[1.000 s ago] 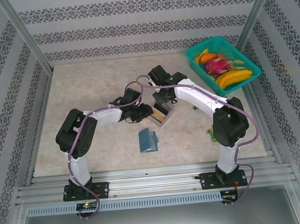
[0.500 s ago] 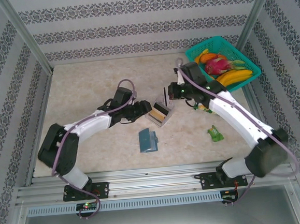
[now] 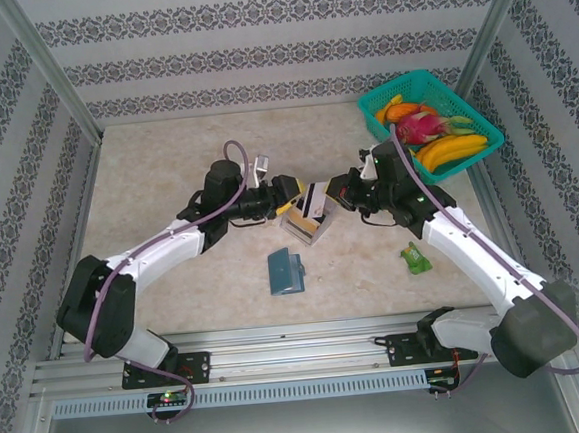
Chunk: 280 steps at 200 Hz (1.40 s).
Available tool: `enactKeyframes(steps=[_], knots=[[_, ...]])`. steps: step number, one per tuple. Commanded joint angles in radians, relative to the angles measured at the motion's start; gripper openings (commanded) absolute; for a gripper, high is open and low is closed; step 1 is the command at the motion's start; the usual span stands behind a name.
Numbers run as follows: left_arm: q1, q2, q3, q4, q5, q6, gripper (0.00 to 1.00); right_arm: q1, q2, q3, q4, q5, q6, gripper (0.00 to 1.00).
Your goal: Put the credit cards into the card holder
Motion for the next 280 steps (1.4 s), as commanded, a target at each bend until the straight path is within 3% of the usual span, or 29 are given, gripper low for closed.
enactKeyframes(steps=[1,72,140,164,187,210,226,239,280], knots=[[0.015,0.027,0.023,0.155,0.071,-0.091,0.55,-0.007,0.026,-0.043,0.128,-0.092,0.148,0.0],[0.021,0.028,0.011,0.16,0.066,-0.215,0.28,-0.05,0.052,-0.12,0.266,-0.158,0.268,0.0],[0.021,0.023,0.033,0.148,0.098,-0.292,0.23,-0.079,0.096,-0.135,0.415,-0.255,0.381,0.0],[0.021,0.021,0.036,0.129,0.094,-0.285,0.07,-0.079,0.101,-0.125,0.425,-0.262,0.375,0.02],[0.021,0.012,0.032,0.145,0.083,-0.305,0.04,-0.079,0.091,-0.129,0.422,-0.254,0.375,0.04],[0.022,0.003,0.034,0.124,0.068,-0.313,0.05,-0.079,0.089,-0.131,0.426,-0.248,0.376,0.06],[0.021,0.004,0.034,0.129,0.067,-0.319,0.12,-0.079,0.092,-0.128,0.428,-0.248,0.372,0.06],[0.021,0.009,0.033,0.145,0.069,-0.325,0.23,-0.078,0.095,-0.127,0.428,-0.244,0.368,0.07],[0.023,-0.004,0.036,0.146,0.061,-0.322,0.29,-0.085,0.107,-0.119,0.403,-0.252,0.338,0.04]])
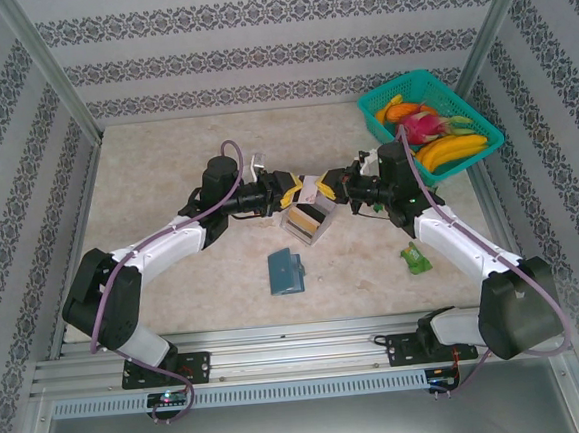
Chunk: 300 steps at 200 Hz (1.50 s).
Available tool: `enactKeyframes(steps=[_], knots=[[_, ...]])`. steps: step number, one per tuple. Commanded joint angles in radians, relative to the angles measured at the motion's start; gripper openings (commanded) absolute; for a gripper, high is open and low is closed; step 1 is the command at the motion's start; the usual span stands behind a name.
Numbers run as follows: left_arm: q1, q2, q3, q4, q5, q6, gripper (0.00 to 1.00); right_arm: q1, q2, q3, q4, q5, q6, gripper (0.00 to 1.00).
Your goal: Put the credit cards into the card holder
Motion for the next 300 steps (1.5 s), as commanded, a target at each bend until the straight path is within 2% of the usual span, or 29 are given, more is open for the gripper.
enactKeyframes(steps=[1,19,51,72,104,142,221,253,271,300], knots=[[0.0,-0.037,0.027,0.046,0.005,-0.006,0.29,-0.007,0.013,0.01,-0.003,-0.018,-0.024,0.04],[0.002,-0.035,0.027,0.067,0.008,-0.025,0.27,-0.011,0.011,0.011,-0.008,-0.02,-0.025,0.04],[0.004,-0.042,0.016,0.094,-0.012,-0.096,0.07,-0.012,0.004,0.018,0.012,-0.032,0.006,0.05],[0.002,-0.062,-0.01,0.131,-0.045,-0.181,0.0,-0.004,-0.005,0.023,0.045,-0.044,0.044,0.06],[0.002,-0.122,-0.043,0.105,-0.099,-0.257,0.0,0.007,-0.021,0.044,0.046,-0.05,0.051,0.15],[-0.001,-0.198,-0.092,0.037,-0.178,-0.328,0.0,0.015,-0.042,0.035,0.076,-0.047,0.087,0.38],[-0.001,-0.161,-0.091,0.054,-0.22,-0.371,0.0,0.07,0.027,0.102,0.139,-0.052,0.132,0.43],[-0.002,-0.137,-0.09,0.079,-0.213,-0.379,0.0,0.089,0.055,0.126,0.113,-0.04,0.112,0.41],[-0.002,-0.137,-0.097,0.091,-0.211,-0.385,0.0,0.097,0.068,0.138,0.07,-0.028,0.081,0.35],[-0.002,-0.144,-0.105,0.087,-0.211,-0.379,0.0,0.097,0.079,0.137,0.047,-0.013,0.047,0.19]])
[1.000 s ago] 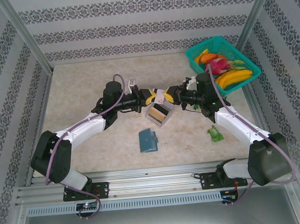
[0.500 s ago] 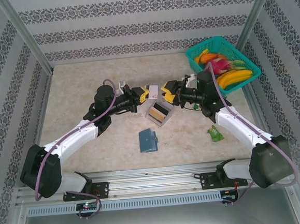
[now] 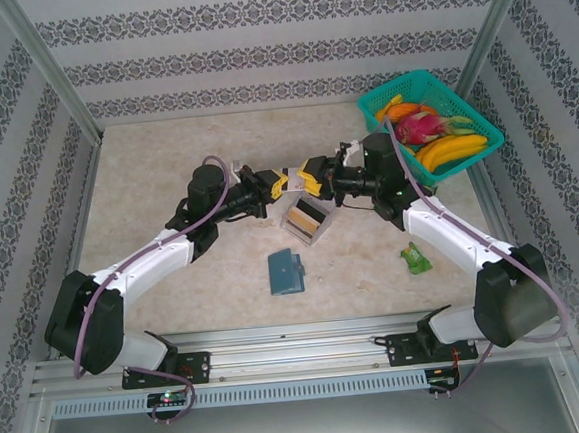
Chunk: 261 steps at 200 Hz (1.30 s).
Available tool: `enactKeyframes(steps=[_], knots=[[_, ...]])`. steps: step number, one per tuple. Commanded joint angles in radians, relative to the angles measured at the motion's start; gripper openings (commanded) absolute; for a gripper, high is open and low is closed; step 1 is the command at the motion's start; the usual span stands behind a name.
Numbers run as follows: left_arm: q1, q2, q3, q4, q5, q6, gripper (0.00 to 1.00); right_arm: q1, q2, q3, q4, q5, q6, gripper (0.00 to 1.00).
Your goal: Put the credit cards into the card holder
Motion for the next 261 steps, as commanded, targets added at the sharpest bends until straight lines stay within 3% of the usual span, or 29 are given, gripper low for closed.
enactKeyframes(steps=[1,26,36,58,65,88,111,136,173,261], knots=[[-0.002,-0.003,-0.01,0.039,-0.007,-0.013,0.0,0.012,0.009,0.033,-0.016,0.017,-0.045,0.19],[-0.002,0.004,-0.021,0.043,-0.006,-0.008,0.01,0.007,0.014,0.047,-0.046,0.014,-0.083,0.09],[-0.002,0.009,-0.022,0.037,-0.001,0.001,0.11,0.002,0.012,0.051,-0.058,0.017,-0.118,0.02],[-0.001,0.021,-0.019,-0.032,0.004,0.064,0.44,-0.028,-0.005,0.052,-0.115,0.055,-0.223,0.0],[0.003,0.024,-0.015,-0.076,-0.002,0.11,0.54,-0.04,-0.01,0.066,-0.172,0.075,-0.3,0.0],[0.015,0.028,0.026,-0.353,-0.074,0.338,0.6,-0.071,-0.004,0.194,-0.478,0.231,-0.75,0.0],[0.02,0.067,0.088,-0.565,-0.167,0.539,0.62,-0.026,0.069,0.301,-0.68,0.561,-1.273,0.0],[0.02,0.157,0.154,-0.65,-0.18,0.659,0.62,-0.018,0.209,0.385,-0.749,0.511,-1.584,0.0],[0.021,0.275,0.217,-0.677,-0.171,0.726,0.6,0.0,0.392,0.574,-0.92,0.579,-1.692,0.0],[0.022,0.426,0.309,-0.658,-0.127,0.753,0.59,0.035,0.557,0.653,-0.992,0.607,-1.82,0.0]])
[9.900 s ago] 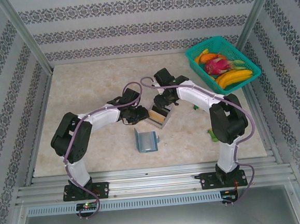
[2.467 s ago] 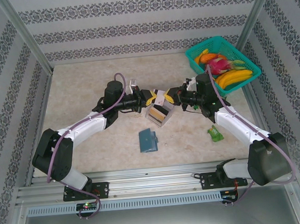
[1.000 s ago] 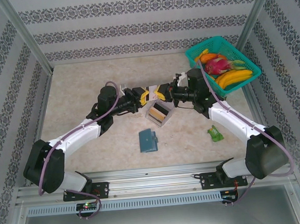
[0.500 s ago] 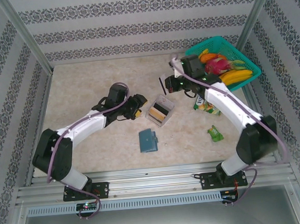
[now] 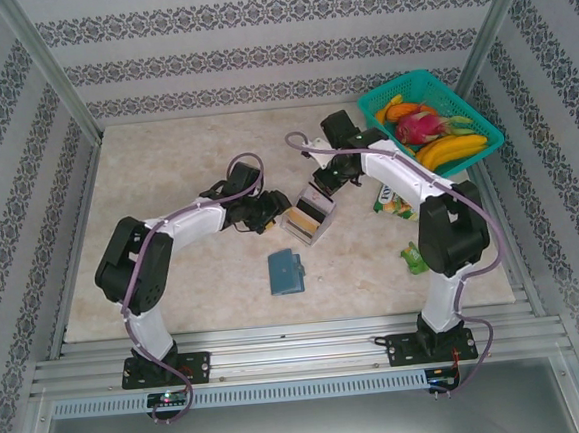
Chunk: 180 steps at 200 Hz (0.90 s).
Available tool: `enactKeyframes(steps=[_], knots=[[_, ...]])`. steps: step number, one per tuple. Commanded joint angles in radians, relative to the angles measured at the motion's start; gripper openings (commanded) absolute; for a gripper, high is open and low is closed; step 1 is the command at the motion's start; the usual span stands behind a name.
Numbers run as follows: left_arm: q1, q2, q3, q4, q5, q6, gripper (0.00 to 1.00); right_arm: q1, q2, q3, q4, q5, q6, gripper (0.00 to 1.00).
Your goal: Put the credit cards into the card holder
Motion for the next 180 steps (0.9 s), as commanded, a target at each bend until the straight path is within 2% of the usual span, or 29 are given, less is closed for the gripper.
enactKeyframes(steps=[1,34,51,64,88,104,133,163,180], knots=[[0.013,0.026,0.029,-0.019,0.023,0.031,0.59,0.028,0.051,0.046,-0.072,0.045,-0.067,0.0],[0.013,0.033,0.023,-0.013,0.02,0.029,0.56,0.022,0.059,0.048,-0.087,0.025,-0.024,0.0],[0.013,0.04,0.022,-0.01,0.024,0.031,0.56,0.0,0.02,-0.011,-0.006,-0.061,0.012,0.0],[0.013,0.048,0.024,-0.007,0.029,0.031,0.55,0.006,0.013,-0.035,0.026,-0.051,-0.001,0.01],[0.013,0.062,0.028,0.011,0.048,0.032,0.53,0.008,0.039,-0.011,-0.025,-0.042,-0.002,0.07],[0.013,0.068,0.027,0.011,0.045,0.031,0.53,0.012,0.053,-0.001,-0.042,0.0,0.009,0.18],[0.013,0.081,0.029,0.014,0.044,0.032,0.51,0.01,0.029,0.004,-0.031,0.06,0.076,0.3],[0.013,0.087,0.022,0.025,0.037,0.031,0.46,0.018,-0.037,-0.033,0.016,0.073,0.127,0.33],[0.013,0.094,0.014,0.037,0.037,0.028,0.46,0.025,-0.07,-0.073,0.048,0.015,0.158,0.32]])
